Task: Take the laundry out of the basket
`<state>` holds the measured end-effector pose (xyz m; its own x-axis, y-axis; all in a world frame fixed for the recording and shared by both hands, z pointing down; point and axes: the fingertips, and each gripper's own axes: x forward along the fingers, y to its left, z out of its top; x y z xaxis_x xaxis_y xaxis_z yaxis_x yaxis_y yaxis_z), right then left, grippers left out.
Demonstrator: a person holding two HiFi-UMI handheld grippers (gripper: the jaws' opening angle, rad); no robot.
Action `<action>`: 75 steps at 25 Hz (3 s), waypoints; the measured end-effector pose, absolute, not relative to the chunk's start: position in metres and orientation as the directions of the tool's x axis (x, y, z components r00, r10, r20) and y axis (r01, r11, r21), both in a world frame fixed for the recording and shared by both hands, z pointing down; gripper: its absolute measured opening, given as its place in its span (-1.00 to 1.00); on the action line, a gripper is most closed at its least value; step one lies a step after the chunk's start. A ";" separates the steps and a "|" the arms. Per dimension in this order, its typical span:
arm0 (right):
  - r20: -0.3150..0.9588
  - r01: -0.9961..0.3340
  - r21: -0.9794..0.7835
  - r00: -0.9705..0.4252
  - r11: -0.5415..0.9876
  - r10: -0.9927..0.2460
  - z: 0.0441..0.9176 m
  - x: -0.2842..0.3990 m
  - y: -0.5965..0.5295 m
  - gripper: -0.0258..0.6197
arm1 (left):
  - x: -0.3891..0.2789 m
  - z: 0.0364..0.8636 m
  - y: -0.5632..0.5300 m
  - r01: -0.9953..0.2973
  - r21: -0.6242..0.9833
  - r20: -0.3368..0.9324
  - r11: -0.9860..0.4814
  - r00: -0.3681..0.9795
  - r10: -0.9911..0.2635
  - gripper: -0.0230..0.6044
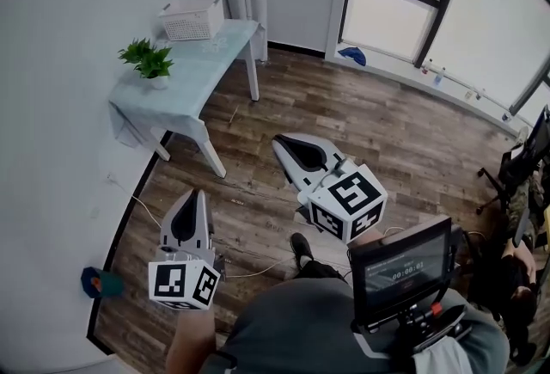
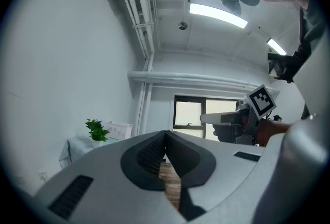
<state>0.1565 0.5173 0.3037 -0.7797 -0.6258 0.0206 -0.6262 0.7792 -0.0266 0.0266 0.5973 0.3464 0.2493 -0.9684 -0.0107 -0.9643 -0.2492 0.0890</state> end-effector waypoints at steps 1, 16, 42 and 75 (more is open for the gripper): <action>0.018 -0.619 -0.029 -0.786 0.785 -0.619 0.302 0.154 0.508 -0.86 | 0.024 0.346 0.589 -0.967 0.089 -0.007 -0.239 0.239 -0.971 -0.92; -0.030 -0.563 -0.048 -0.825 0.825 -0.564 0.289 0.178 0.346 -0.86 | 0.045 0.331 0.434 -0.981 0.074 0.002 -0.180 0.181 -0.983 -0.92; 0.003 -0.559 -0.012 -0.829 0.829 -0.559 0.290 0.103 0.163 -0.86 | -0.015 0.334 0.237 -0.976 0.064 0.018 -0.208 0.209 -0.978 -0.92; 0.012 -0.442 -0.003 -0.897 0.897 -0.442 0.296 -0.041 -0.087 -0.86 | -0.143 0.341 -0.006 -0.986 0.114 0.044 -0.123 0.128 -0.991 -0.92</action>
